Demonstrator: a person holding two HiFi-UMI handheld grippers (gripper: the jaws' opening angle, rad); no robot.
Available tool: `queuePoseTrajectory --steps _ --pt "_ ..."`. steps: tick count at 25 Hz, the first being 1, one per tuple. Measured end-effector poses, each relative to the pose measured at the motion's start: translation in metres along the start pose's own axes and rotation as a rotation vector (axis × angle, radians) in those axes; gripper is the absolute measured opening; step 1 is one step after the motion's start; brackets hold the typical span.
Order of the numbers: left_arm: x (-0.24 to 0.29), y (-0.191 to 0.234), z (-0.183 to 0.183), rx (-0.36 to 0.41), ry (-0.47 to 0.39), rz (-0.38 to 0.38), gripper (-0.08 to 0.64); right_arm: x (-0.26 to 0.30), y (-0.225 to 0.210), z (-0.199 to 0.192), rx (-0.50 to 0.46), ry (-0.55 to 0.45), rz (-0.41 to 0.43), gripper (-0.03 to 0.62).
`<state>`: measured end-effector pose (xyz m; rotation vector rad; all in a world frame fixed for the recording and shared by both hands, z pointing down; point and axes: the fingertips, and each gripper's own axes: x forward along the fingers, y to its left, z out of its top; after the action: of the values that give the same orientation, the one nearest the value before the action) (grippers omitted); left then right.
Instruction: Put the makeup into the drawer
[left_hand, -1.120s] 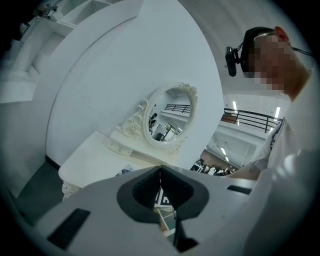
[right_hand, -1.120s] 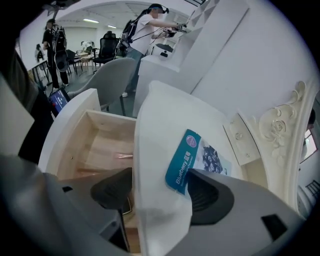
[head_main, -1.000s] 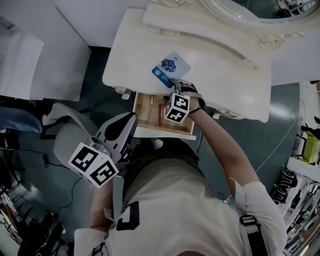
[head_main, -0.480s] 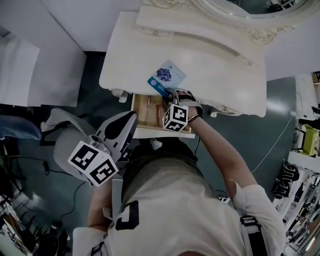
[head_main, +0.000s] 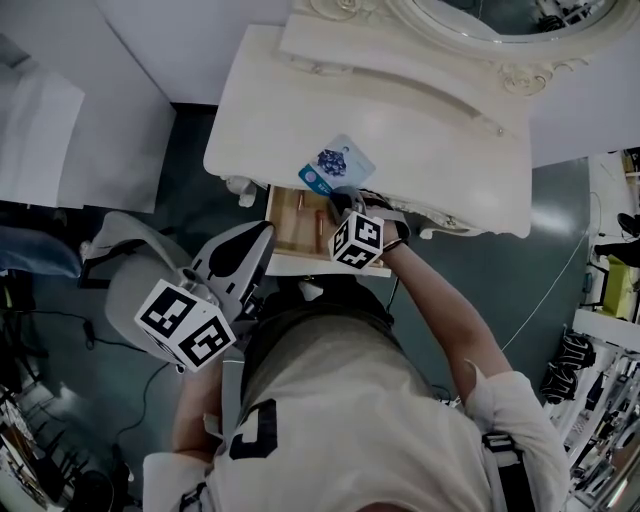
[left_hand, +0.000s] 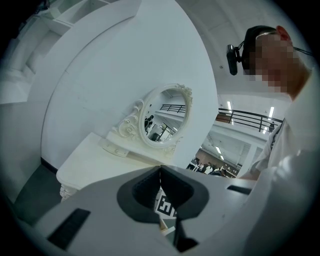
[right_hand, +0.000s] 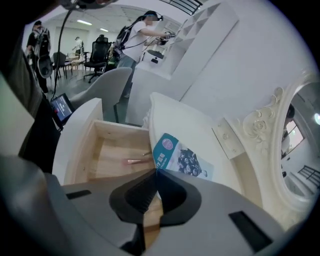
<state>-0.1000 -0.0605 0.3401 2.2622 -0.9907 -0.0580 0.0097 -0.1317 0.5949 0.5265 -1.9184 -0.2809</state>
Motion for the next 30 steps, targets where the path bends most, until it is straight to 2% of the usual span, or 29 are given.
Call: queuePoseTrajectory --steps 7,14,18,23,27,30 --pt "-0.001 -0.003 0.0 0.002 -0.005 -0.012 0.058 -0.029 -0.008 0.009 0.253 -0.049 0.061 0.028" --pt "0.008 -0.01 -0.002 0.007 0.008 -0.061 0.058 -0.085 -0.02 0.024 0.416 -0.146 0.078 0.026" --pt "0.017 -0.016 -0.002 0.016 0.027 -0.1 0.058 -0.121 -0.028 0.03 0.549 -0.213 0.081 0.027" --pt "0.028 -0.021 -0.006 0.025 0.063 -0.145 0.058 -0.151 -0.017 0.036 0.715 -0.273 0.156 0.027" --pt "0.036 -0.024 -0.008 0.03 0.084 -0.174 0.058 -0.152 0.004 0.024 0.726 -0.213 0.186 0.026" --pt "0.039 -0.025 -0.007 0.032 0.089 -0.182 0.058 -0.142 0.011 0.01 0.662 -0.121 0.143 0.026"
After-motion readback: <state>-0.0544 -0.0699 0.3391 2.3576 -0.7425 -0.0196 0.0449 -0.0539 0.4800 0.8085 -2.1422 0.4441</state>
